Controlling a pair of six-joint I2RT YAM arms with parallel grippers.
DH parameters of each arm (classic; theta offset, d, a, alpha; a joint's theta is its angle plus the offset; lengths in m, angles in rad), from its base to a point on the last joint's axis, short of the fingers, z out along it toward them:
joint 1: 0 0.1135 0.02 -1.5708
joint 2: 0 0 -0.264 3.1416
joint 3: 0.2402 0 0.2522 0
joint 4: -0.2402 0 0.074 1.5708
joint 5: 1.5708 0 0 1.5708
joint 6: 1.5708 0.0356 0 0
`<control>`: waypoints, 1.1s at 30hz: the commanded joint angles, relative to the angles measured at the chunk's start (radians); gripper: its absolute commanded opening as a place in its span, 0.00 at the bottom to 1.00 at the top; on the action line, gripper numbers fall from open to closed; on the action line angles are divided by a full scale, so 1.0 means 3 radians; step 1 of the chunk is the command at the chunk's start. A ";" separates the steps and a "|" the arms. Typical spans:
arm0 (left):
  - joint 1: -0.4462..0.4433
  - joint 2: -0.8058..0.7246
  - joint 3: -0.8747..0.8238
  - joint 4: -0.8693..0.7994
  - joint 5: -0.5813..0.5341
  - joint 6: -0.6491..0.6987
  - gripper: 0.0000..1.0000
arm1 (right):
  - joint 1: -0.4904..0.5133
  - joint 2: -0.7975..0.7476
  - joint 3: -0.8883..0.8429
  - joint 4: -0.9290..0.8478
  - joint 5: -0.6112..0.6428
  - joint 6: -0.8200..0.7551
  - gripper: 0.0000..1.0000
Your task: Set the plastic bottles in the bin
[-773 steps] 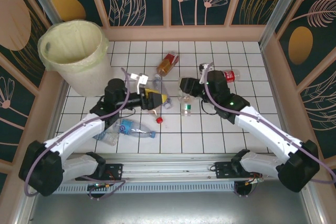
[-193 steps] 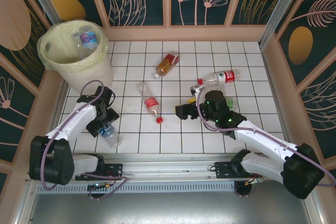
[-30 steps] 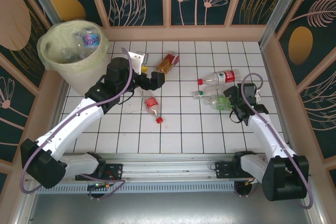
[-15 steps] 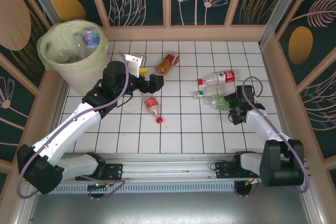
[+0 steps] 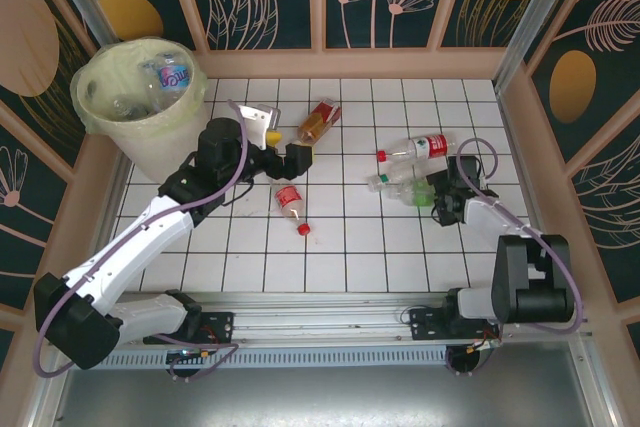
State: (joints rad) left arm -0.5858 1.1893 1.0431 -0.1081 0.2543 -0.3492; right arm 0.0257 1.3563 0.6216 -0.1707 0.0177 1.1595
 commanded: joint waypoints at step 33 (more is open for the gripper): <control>-0.0473 0.0752 -0.0465 0.1113 0.1518 -0.0014 0.99 | 0.0711 -0.0732 0.0220 0.0393 0.0433 -0.1719 0.55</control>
State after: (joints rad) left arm -0.7074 1.3735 0.8864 0.1074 0.6376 -0.3534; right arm 0.1913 1.1740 0.6651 -0.0692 0.1410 0.7452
